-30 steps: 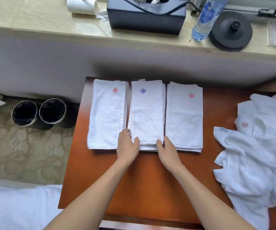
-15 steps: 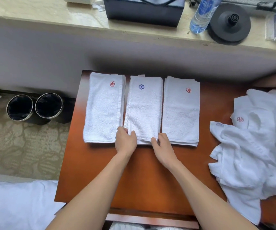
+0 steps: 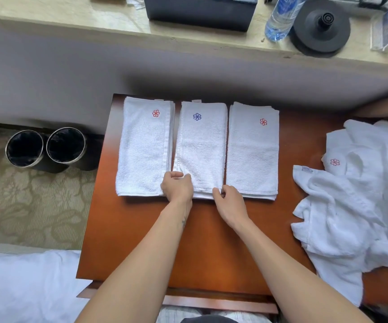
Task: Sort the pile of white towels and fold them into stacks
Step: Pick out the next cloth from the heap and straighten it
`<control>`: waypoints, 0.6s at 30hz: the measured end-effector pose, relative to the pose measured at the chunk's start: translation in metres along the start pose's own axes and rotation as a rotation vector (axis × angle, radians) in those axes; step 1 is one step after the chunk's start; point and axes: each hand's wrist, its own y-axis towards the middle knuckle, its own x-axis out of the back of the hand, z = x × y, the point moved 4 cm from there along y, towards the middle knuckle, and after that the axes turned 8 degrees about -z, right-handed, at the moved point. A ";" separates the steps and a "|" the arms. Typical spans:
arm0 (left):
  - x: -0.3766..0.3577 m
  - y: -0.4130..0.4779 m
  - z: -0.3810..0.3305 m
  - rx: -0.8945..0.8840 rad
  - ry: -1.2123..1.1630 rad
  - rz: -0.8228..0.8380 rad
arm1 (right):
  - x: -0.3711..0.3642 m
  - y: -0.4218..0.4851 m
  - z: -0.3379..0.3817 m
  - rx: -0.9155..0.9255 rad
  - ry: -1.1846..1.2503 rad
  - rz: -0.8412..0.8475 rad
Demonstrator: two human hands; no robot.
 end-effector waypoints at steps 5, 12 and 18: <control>0.011 -0.002 0.004 -0.220 0.145 0.063 | 0.002 0.005 -0.001 0.017 -0.052 0.032; 0.023 0.000 0.006 -0.454 0.366 0.204 | -0.003 -0.006 -0.009 0.000 0.018 0.030; 0.033 -0.011 -0.005 -0.721 0.653 0.246 | 0.004 -0.008 -0.009 0.026 -0.019 0.066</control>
